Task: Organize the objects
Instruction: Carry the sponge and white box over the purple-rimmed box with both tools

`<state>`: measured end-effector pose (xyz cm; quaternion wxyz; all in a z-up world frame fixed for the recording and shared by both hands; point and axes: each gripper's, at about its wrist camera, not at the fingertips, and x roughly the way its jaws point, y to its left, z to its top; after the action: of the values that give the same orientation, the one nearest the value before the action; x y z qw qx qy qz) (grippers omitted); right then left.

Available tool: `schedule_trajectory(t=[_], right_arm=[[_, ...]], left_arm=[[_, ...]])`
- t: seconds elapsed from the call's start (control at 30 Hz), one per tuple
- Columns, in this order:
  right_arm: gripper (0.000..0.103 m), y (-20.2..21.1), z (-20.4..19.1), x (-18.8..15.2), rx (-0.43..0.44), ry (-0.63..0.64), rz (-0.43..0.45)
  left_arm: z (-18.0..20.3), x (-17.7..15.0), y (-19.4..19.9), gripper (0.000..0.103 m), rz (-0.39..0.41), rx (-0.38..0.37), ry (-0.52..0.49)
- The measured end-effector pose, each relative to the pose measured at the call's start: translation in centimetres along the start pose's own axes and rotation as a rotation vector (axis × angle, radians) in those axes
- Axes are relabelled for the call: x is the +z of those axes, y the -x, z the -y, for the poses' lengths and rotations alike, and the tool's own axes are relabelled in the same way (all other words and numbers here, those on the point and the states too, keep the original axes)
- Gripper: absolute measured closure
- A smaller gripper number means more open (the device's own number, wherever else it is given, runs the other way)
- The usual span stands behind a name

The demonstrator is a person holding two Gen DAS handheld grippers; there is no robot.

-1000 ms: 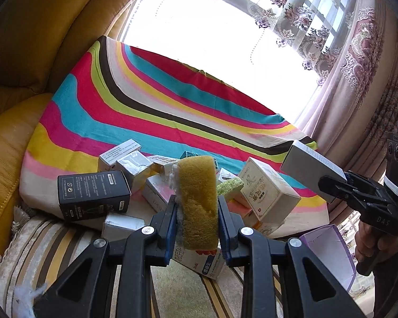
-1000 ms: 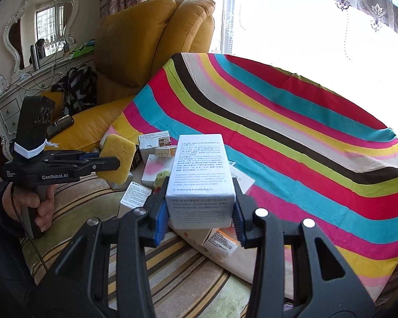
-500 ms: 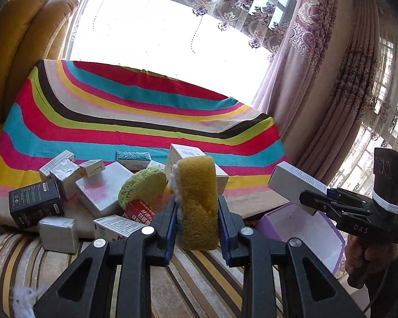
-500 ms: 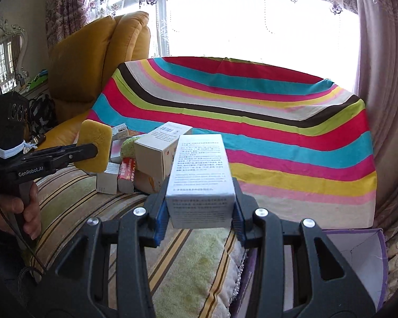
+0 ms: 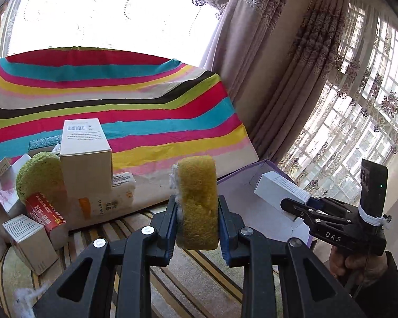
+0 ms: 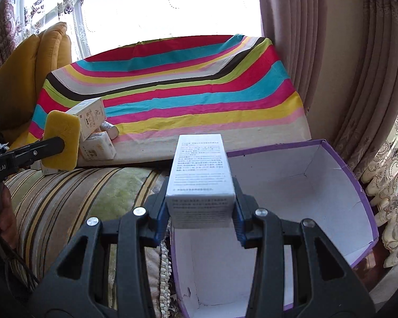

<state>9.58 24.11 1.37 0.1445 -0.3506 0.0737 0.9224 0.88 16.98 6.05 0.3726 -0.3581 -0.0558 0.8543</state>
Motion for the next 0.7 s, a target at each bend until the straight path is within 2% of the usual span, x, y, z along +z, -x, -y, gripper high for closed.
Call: schedule_trajectory(t=[0.27,0.53,0.7], right_arm=[[0.058,0.3,4.5,-2.6,-0.086,-0.164,-0.057],[0.058,0.7,7.0,-4.5,-0.170,-0.257,-0.089],[0.058,1.0,8.2,-5.3,-0.183,-0.301,-0.094]], left_arm=[[4.4,1.0,-4.4,0.074,-0.093,-0.090,-0.073],[9.0,0.8,-8.7,0.074,-0.191,-0.163,-0.153],[10.7,0.5,-10.5,0.073,-0.249,-0.208,-0.178]])
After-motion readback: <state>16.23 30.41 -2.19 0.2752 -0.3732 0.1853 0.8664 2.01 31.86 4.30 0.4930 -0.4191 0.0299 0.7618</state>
